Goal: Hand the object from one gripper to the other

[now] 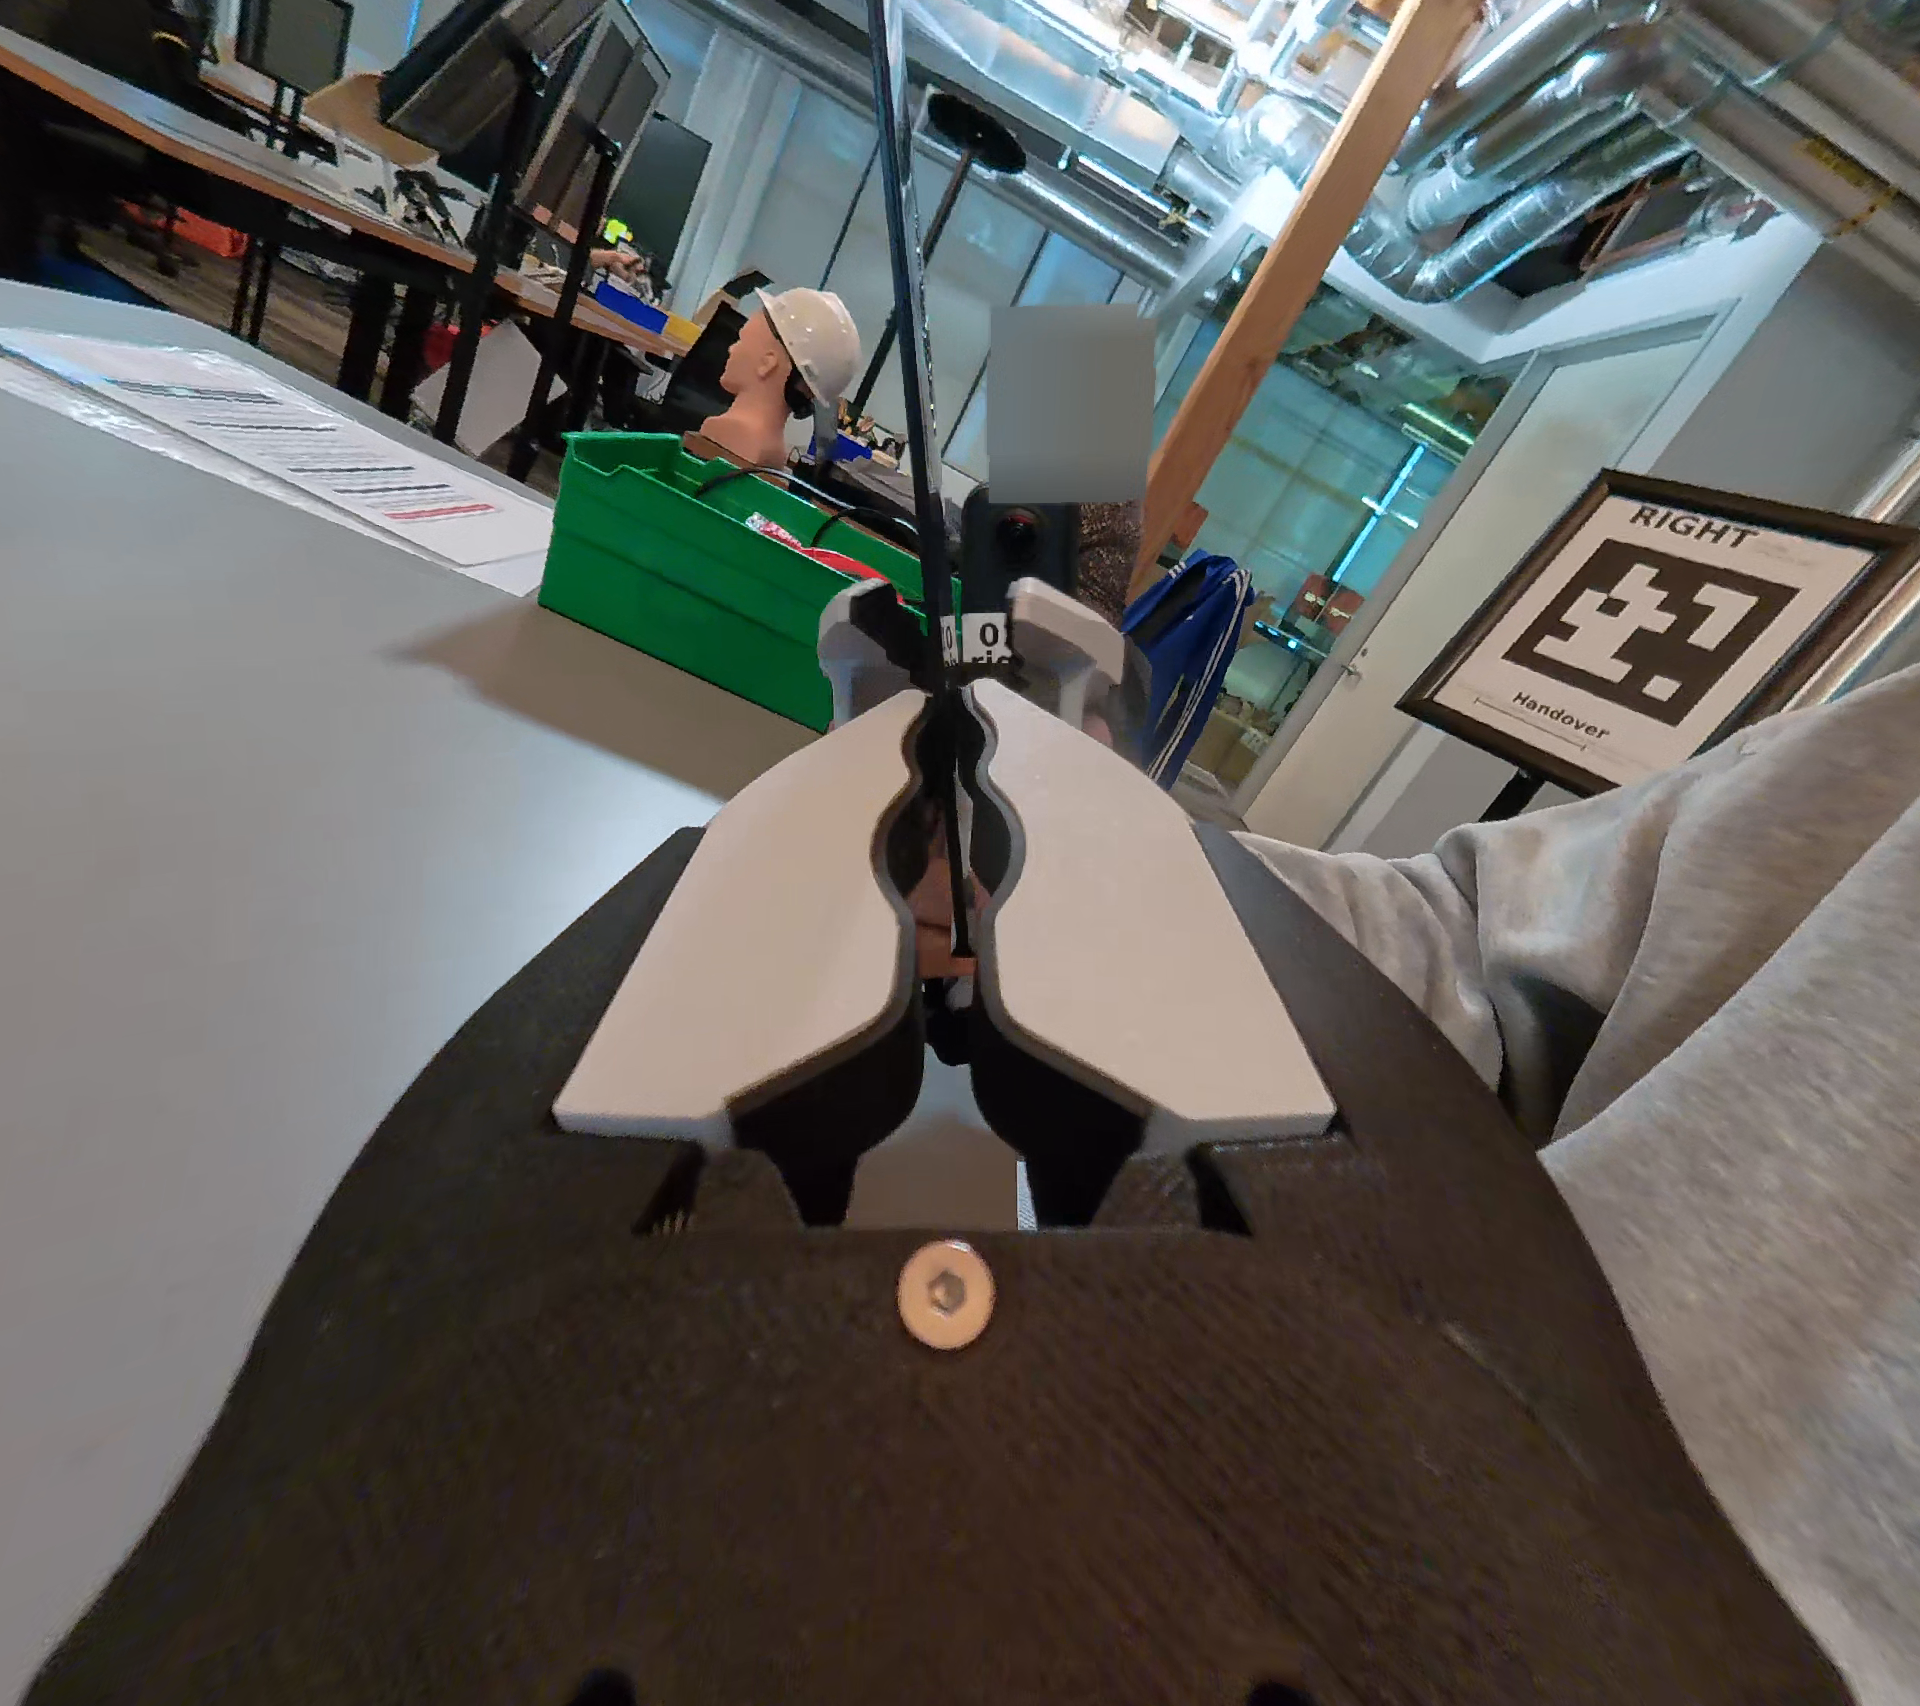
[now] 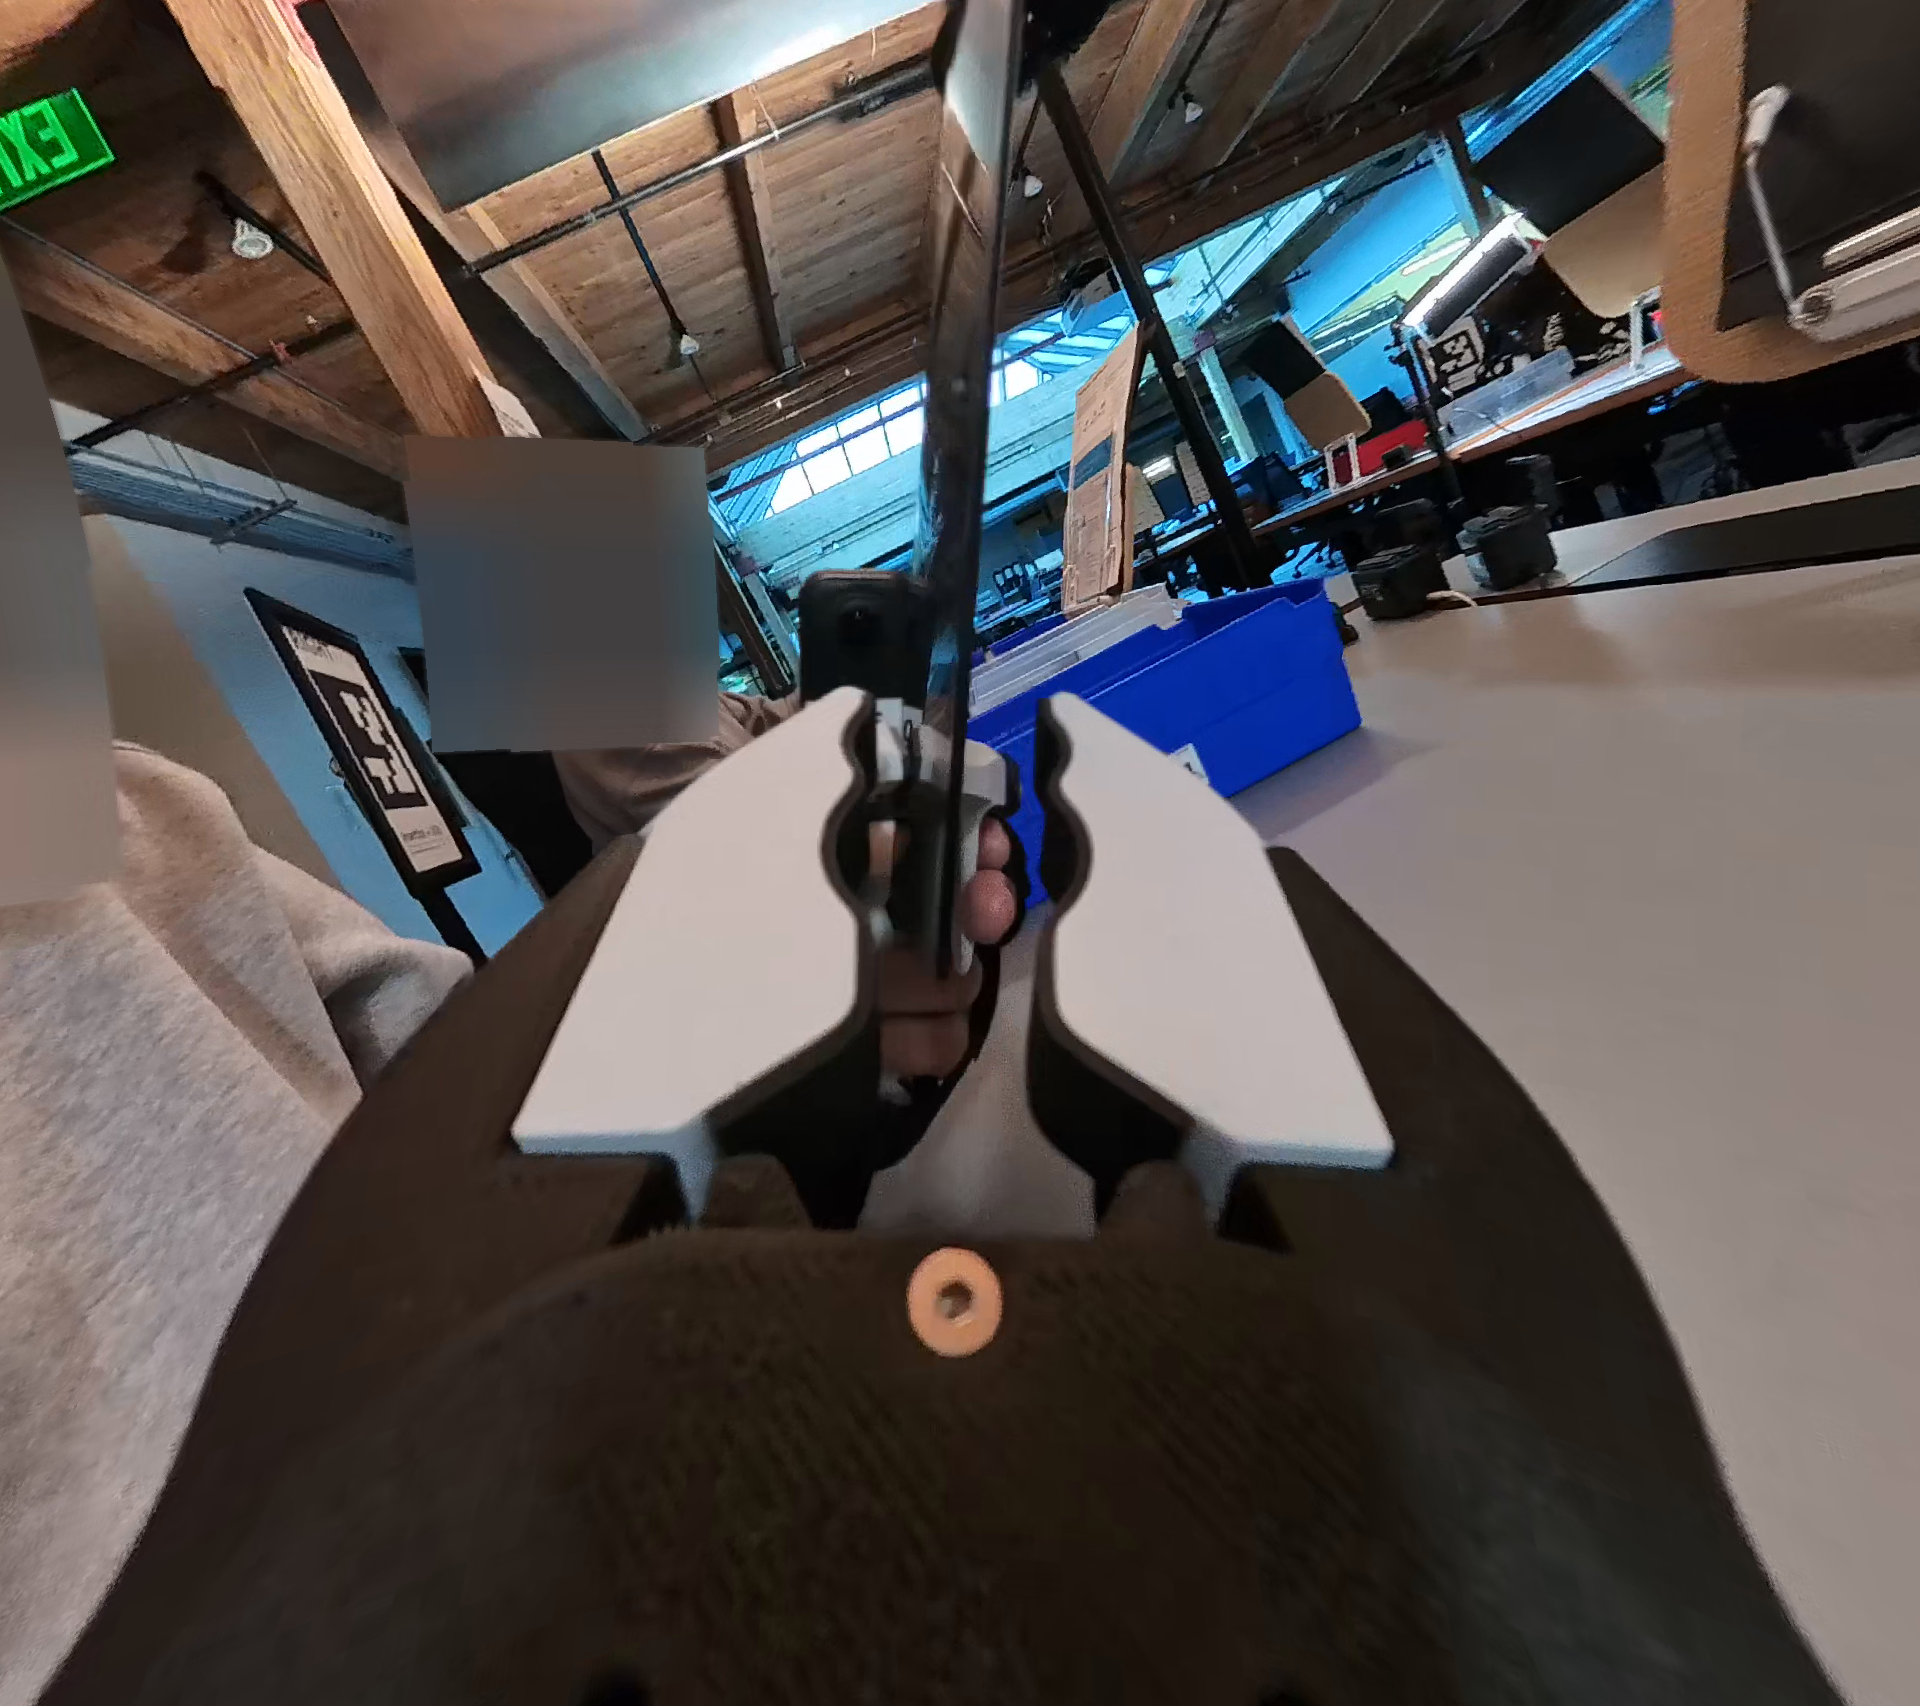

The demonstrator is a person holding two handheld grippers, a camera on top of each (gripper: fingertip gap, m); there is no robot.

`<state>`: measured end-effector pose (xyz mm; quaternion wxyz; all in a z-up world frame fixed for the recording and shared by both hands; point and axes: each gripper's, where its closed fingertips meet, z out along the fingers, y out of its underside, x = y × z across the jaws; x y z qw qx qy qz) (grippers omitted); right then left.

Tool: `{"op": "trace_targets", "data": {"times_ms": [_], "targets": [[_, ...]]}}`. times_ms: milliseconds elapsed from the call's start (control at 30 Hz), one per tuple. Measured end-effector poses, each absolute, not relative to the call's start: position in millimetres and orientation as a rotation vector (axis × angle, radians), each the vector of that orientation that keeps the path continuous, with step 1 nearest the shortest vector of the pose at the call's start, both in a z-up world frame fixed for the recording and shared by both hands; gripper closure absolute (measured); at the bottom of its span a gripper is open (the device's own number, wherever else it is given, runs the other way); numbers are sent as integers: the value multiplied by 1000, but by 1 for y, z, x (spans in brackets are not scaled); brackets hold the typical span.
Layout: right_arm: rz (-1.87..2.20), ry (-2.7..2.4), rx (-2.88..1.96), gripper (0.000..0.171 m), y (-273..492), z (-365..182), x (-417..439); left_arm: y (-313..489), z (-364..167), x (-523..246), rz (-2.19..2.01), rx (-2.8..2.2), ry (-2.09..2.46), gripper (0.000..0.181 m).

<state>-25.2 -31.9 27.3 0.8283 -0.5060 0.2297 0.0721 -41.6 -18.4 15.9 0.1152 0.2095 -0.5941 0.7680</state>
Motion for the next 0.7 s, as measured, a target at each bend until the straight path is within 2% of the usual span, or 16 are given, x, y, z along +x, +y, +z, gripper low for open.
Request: {"op": "trace_targets", "data": {"times_ms": [100,300,333,433,633,700], "targets": [[125,515,-1059,137,-42,27,-17,-14,13,-35,2220,671,-1695,181],[-89,538,-1205,146,-66,14,5,-15,-5,-26,2049,799,-1561,181],[-170,537,-1237,144,-72,13,10,-17,-8,-26,2012,804,-1561,181],[-487,468,-1369,125,-84,12,18,-21,-20,-30,1863,820,-1544,181],[-1067,126,-1703,124,-79,-8,12,-10,-30,-25,1632,894,-1302,181],[-1156,56,-1779,118,-74,-18,12,-8,-33,-29,1555,881,-1289,181]]}}
